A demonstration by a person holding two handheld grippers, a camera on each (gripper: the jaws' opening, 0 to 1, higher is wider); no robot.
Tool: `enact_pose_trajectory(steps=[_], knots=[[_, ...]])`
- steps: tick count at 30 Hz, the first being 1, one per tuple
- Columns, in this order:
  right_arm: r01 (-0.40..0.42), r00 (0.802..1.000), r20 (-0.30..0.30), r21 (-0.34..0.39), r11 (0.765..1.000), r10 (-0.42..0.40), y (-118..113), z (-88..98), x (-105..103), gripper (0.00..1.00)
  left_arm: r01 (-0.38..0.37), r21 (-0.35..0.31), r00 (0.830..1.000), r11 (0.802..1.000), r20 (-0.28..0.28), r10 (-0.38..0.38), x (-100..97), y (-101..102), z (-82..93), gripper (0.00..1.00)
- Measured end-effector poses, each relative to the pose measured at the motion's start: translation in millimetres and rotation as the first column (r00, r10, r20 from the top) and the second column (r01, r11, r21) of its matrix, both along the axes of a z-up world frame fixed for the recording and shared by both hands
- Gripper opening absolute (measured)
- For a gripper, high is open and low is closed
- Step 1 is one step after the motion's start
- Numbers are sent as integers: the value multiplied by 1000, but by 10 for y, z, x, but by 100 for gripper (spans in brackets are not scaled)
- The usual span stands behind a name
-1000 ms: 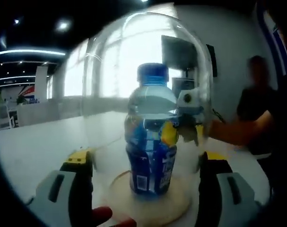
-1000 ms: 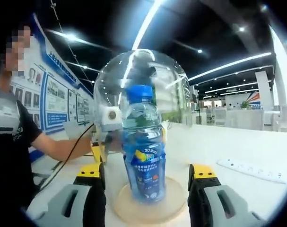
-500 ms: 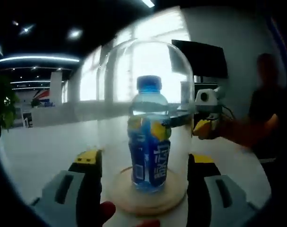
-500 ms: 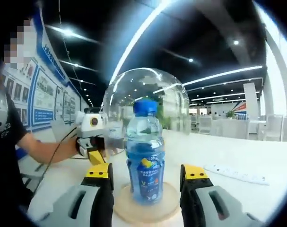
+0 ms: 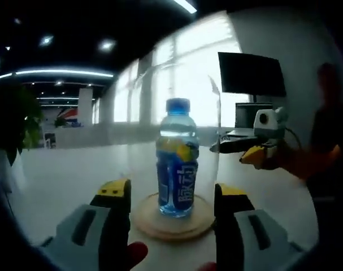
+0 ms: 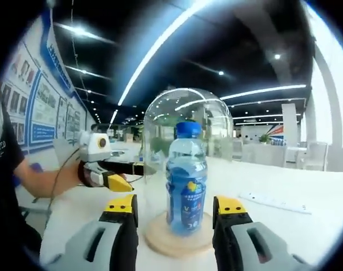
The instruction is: Open the cover put in the Mizone put the cover back on
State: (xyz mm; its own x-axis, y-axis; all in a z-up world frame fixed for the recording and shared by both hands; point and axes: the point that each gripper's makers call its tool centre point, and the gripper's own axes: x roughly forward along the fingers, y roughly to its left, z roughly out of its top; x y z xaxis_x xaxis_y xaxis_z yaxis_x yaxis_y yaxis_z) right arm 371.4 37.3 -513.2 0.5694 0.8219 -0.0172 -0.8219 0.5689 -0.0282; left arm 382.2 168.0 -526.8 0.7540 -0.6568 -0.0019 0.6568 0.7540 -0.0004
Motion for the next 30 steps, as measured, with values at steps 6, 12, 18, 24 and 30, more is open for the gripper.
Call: enact_pose_trajectory(steps=[6,12,18,24,30], knots=[[51,999,-14,7,999,-51,-91,-10,-105,41,-63,-4,998,998,0,63,-172,67,-31,46],[57,998,-11,13,998,-57,-177,-48,-304,41,-99,-44,995,994,12,100,-363,113,-48,46],[80,997,1,22,997,-80,-296,-58,-532,41,-88,-75,996,993,17,90,-596,120,-100,46],[111,994,8,9,994,-111,-392,-181,-777,39,-114,-93,993,989,14,116,-783,164,-202,45],[153,988,0,8,988,-153,-465,-338,-864,39,-122,-81,992,989,12,123,-866,161,-358,45]])
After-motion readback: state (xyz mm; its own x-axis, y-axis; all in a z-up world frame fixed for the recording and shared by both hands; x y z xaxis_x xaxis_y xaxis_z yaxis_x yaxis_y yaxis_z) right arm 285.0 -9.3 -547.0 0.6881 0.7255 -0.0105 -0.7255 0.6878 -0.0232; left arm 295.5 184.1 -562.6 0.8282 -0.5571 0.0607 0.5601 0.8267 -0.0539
